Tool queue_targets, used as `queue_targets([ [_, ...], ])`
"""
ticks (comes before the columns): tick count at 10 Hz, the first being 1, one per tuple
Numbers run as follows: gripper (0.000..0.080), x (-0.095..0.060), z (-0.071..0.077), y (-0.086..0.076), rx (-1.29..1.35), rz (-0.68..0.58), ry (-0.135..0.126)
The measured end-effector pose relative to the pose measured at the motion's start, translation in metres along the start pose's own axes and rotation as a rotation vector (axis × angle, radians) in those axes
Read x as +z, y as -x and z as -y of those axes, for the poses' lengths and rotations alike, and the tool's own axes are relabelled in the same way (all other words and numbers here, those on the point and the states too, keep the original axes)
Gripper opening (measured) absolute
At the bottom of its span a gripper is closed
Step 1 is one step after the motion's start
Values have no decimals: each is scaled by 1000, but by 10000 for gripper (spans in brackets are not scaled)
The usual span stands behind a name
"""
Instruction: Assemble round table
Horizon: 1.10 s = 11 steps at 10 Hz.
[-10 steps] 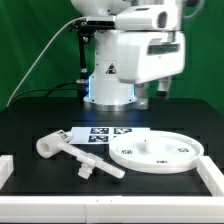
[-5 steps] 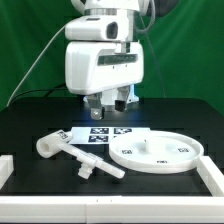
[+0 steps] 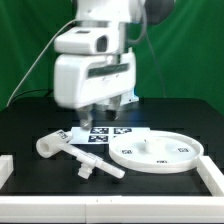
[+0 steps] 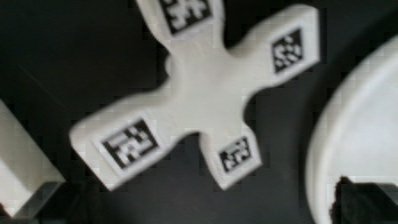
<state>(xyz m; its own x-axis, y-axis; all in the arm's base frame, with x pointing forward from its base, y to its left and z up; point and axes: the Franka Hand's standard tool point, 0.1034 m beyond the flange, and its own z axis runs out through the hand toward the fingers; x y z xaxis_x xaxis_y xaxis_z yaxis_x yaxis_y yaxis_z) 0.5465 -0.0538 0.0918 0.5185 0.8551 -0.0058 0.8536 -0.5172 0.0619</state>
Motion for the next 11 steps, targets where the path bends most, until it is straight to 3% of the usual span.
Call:
queue_targets([
  [1, 649, 8, -8, 6, -15, -3, 10],
  [3, 649, 26, -22, 24, -16, 10, -7],
  [4, 649, 28, -22, 26, -12, 16, -20],
  [8, 649, 29, -21, 27, -18, 17, -21],
  [10, 649, 41, -13, 39, -19, 18, -17],
  [11, 649, 48, -8, 44, -15, 23, -28],
])
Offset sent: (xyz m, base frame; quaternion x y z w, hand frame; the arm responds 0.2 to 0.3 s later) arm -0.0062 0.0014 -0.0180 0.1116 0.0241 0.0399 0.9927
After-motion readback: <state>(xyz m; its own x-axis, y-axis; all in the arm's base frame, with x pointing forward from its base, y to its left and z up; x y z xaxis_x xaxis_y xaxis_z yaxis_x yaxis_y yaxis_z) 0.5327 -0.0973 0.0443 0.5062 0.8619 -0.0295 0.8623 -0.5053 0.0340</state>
